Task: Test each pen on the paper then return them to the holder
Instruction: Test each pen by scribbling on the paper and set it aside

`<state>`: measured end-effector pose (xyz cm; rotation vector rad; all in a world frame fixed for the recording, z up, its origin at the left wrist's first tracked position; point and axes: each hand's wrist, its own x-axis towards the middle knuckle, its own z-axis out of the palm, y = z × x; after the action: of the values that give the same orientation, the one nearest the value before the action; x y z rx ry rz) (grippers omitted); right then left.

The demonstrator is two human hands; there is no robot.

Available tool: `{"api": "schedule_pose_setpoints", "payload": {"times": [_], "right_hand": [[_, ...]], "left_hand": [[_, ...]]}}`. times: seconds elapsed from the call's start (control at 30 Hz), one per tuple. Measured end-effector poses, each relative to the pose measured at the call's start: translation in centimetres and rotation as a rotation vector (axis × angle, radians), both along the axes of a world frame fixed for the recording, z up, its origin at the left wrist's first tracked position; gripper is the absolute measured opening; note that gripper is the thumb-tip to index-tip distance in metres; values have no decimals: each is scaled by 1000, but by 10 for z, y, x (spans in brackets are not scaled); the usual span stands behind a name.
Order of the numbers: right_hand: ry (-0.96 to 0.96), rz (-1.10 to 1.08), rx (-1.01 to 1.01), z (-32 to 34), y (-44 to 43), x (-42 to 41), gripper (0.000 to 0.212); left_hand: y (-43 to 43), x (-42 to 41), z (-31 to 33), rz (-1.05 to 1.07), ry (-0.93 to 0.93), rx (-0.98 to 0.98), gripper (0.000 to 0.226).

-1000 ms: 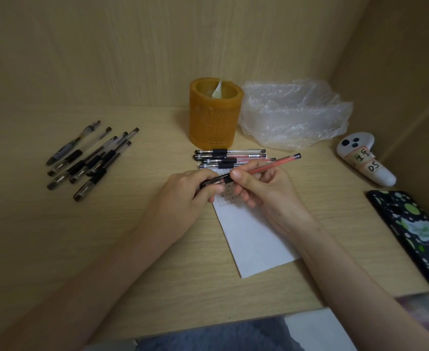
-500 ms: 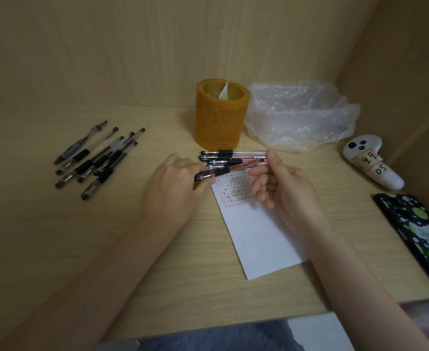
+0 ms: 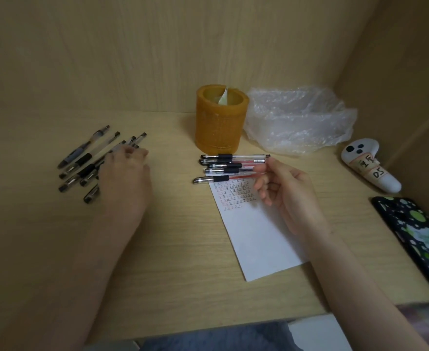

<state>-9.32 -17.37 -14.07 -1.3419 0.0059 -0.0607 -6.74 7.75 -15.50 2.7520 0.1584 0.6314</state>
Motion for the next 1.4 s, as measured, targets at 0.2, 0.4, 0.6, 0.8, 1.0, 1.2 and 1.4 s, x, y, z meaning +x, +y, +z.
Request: {"api": "schedule_pose_setpoints", "payload": {"times": [0.2,0.4,0.6,0.8,1.0,1.2,1.4], "right_hand": [[3,-4,-14,0,1,-1,29],[20,11,-30,-1,3,0,30],[11,93,-42,-1,6,-3,24],[-57,255,-115,-2,14,-7,38],[-127,149,-46,0,11,-4,28],[-149,58,44,2,6,-3,29],[-128,85,116,4,6,-2,40]], "left_hand": [[5,1,-3,41,94,56,34],[-5,-4,0,-105,11,-124,37],[-33,-17,18,-477,-125,-422,31],[-58,-34,21,-798,-95,-529,38],[-62,-36,14,-688,7,-510,32],[-59,-36,10,-668,36,-324,21],[-62,-36,11,-695,69,-327,22]]}}
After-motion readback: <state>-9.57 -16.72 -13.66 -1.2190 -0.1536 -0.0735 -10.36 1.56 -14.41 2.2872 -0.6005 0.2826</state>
